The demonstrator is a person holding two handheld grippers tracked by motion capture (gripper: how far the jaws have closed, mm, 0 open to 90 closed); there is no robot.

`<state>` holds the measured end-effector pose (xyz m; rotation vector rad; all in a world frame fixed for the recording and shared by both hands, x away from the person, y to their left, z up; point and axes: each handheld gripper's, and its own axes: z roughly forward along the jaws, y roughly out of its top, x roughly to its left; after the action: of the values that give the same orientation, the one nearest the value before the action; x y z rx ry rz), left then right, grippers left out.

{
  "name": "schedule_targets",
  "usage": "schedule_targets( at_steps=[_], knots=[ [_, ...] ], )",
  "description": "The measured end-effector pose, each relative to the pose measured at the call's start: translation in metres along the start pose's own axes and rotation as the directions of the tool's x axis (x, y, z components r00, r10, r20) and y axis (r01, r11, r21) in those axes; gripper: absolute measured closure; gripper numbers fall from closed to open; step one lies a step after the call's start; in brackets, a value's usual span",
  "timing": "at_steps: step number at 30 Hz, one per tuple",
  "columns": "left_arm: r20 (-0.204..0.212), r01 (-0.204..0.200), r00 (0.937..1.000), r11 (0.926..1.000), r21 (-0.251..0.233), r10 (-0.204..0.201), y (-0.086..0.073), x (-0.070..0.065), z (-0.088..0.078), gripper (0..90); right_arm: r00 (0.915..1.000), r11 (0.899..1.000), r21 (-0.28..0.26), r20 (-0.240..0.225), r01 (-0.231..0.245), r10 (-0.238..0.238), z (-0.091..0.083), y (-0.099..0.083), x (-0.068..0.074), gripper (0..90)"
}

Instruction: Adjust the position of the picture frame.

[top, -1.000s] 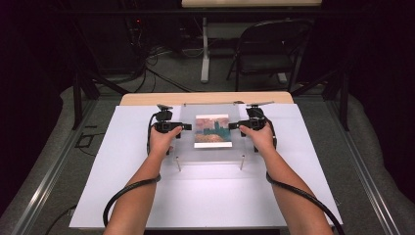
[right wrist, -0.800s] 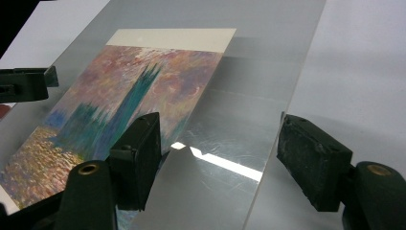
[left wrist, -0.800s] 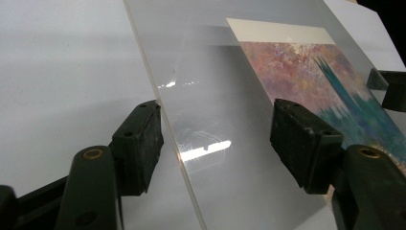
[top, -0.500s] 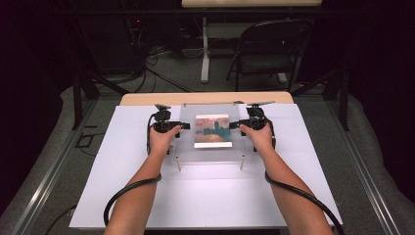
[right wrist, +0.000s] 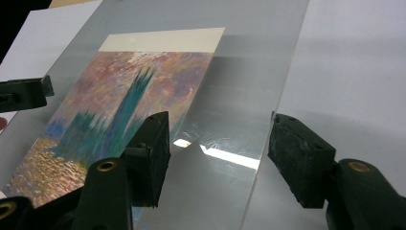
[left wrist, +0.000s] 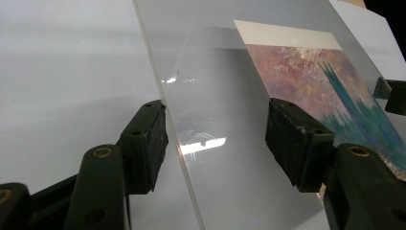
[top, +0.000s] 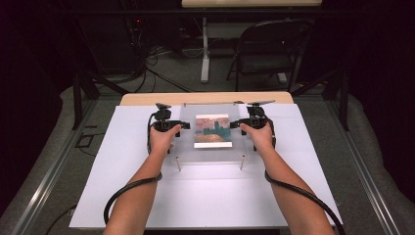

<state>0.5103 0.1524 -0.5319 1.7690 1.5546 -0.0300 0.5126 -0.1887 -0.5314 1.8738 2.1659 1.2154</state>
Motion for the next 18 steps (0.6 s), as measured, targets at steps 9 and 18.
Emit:
schedule_targets(
  at_steps=[9, 18],
  knots=[
    [-0.005, 0.005, 1.0, 1.0, 0.005, -0.005, 0.0017, -0.0016, -0.0015, 41.1, 0.9999, 1.0, -0.002, 0.01, -0.005, 0.005, -0.0011, 0.0007, 0.0024, 40.0],
    [-0.001, 0.012, 0.9999, 0.9999, 0.004, -0.012, 0.0032, -0.0016, -0.0047, 43.4, 0.9998, 1.0, 0.0, 0.019, 0.005, -0.005, -0.0032, 0.0022, 0.0047, 40.3]
  ],
)
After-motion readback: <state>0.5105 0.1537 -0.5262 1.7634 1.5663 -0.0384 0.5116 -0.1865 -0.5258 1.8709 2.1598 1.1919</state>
